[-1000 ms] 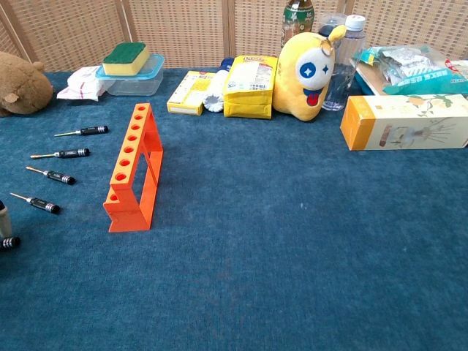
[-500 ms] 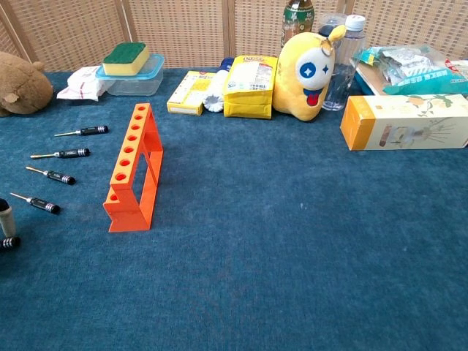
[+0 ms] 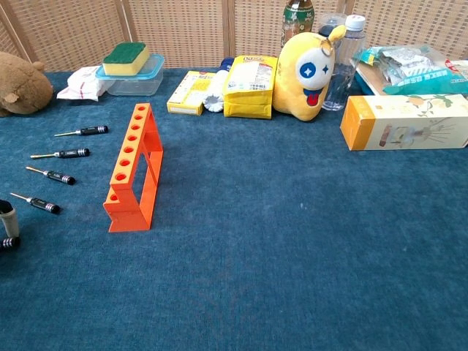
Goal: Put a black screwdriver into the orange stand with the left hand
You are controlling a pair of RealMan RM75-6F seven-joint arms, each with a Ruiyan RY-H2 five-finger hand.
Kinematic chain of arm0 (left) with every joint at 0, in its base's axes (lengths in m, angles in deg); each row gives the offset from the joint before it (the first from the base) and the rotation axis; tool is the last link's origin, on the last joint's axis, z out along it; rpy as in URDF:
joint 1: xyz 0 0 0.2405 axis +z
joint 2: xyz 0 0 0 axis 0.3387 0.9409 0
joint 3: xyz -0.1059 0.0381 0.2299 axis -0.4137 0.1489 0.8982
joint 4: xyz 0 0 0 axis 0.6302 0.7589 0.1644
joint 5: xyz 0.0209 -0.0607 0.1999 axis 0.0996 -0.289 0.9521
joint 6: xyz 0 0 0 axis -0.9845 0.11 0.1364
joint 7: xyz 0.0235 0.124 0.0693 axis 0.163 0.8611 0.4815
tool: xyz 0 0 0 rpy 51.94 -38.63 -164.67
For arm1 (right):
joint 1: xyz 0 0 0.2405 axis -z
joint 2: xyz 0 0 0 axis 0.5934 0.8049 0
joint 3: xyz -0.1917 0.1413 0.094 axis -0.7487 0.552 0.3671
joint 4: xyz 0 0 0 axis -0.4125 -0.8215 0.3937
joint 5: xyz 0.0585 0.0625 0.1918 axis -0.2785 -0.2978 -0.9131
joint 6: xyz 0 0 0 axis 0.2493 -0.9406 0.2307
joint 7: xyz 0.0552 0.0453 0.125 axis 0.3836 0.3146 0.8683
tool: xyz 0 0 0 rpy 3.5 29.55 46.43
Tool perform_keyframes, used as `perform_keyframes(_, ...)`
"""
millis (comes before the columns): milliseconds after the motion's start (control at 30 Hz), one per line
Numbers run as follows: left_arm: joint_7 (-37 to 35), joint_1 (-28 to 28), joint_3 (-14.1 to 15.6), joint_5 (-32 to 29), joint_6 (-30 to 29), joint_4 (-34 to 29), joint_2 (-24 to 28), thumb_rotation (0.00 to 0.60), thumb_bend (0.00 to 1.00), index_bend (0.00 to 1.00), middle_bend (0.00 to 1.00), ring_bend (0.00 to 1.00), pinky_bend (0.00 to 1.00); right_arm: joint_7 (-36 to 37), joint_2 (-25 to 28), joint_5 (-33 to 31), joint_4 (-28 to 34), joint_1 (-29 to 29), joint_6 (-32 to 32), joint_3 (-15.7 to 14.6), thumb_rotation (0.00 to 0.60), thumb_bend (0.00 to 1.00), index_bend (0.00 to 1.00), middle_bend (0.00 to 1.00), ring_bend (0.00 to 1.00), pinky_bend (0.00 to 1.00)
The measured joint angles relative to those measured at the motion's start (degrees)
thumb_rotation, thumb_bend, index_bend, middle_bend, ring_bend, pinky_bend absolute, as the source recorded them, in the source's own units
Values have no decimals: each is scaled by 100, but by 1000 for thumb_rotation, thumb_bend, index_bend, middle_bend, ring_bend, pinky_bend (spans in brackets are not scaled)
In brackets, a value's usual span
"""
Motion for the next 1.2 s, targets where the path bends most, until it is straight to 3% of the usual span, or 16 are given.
perform_keyframes(800,140,-17,10,-48,-20,45,-95,600,411,513,1000,1000,1000,155,49,36,-1,-6,26,-13,600,0,0,6,64,0)
perform_keyframes(1200,30,36,1,103,-134,-283,131,600,411,514,1000,1000,1000,170,51,41,-7,-15,50,-21,600,0,0,6,64,0)
